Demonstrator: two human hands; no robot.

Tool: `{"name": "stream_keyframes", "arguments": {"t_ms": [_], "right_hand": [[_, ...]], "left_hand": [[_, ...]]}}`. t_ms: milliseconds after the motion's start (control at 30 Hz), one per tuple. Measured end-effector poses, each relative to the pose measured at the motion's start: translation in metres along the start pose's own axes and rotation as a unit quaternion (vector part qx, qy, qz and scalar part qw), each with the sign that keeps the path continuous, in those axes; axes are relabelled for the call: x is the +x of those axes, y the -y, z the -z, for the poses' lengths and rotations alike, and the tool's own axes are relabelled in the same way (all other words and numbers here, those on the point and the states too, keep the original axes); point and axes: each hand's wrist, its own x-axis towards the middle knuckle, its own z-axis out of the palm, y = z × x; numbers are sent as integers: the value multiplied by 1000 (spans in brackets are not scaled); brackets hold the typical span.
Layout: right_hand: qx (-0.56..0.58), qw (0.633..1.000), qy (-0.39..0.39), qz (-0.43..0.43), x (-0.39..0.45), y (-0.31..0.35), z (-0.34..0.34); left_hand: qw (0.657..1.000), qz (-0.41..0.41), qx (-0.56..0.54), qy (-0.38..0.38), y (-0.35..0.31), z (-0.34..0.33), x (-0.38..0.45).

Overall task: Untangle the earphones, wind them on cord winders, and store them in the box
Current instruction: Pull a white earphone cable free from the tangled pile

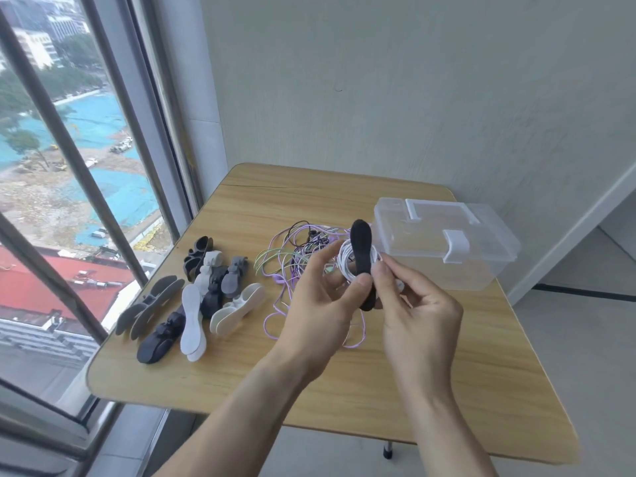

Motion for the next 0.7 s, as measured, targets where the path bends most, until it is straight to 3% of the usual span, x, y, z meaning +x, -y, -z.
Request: {"name": "stream_keyframes", "arguments": {"t_ms": [100, 233, 367, 467, 700], "right_hand": [[-122, 991, 29, 48, -2, -9, 1], [-210, 968, 70, 116, -11, -10, -7], [-203, 973, 46, 100, -2, -8, 1], [-229, 963, 24, 143, -3, -8, 0], [-120, 989, 1, 87, 3, -6, 9]], "left_hand": [[1000, 12, 7, 6, 6, -2, 2], [988, 77, -115, -68, 14, -5, 7], [966, 81, -226, -98, 12, -10, 13], [954, 87, -275, -85, 10, -16, 14], [963, 47, -258, -63, 8, -38, 13]]}}
